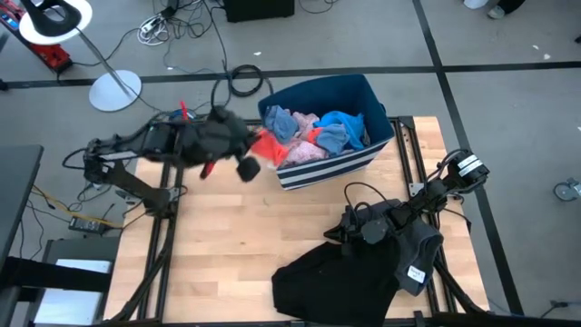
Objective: Sort clothes
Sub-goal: Put the orange sock in the blue laundry bin organizer
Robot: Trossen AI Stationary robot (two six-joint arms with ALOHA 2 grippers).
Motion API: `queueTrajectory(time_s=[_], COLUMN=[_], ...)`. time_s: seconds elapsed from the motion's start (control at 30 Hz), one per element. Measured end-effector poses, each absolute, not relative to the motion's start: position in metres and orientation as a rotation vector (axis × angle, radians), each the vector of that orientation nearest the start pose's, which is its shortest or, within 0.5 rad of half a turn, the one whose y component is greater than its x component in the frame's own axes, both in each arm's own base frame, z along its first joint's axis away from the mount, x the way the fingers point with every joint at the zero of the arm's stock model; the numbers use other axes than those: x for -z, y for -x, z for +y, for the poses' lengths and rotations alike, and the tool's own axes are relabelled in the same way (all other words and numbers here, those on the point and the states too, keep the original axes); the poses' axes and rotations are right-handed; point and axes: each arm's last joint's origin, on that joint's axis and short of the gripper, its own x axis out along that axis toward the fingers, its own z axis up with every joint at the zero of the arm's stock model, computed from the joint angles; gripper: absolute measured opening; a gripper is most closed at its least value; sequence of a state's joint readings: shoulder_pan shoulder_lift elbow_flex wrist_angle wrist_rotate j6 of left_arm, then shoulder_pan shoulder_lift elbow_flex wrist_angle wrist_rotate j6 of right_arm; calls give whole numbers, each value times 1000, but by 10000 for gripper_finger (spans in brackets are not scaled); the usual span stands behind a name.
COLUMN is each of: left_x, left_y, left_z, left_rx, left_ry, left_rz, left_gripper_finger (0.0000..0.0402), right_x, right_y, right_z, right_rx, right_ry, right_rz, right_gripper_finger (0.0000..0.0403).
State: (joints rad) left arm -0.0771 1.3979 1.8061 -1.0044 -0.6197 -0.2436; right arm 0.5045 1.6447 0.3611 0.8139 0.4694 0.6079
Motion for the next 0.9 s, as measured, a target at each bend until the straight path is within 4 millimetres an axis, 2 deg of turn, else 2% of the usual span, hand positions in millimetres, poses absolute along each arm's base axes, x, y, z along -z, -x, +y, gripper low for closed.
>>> queueTrajectory(time_s=[0.17,0.37,0.5,0.63,0.77,0.9], left_x=[-474,-469,-453,-431,-404,-381], left_y=[-267,-290,-313,-339,-365,-379], left_z=[31,72,97,117,134,147], left_rx=[-600,-662,-704,-664,-616,-626], left_ry=[-6,-21,-25,-35,-16,-2], left_rz=[389,334,353,387,421,481], left_gripper_finger=[3,10,12,25,61,106], right_x=[-106,-106,-106,-106,-106,-106], right_y=[-225,-225,-225,-225,-225,-225], right_z=[109,109,109,109,109,109], right_rx=[92,92,91,92,93,93], right_ry=[-379,-379,-377,-375,-369,-367], right_rz=[408,408,409,411,415,417], right_gripper_finger=[24,24,24,24,24,24])
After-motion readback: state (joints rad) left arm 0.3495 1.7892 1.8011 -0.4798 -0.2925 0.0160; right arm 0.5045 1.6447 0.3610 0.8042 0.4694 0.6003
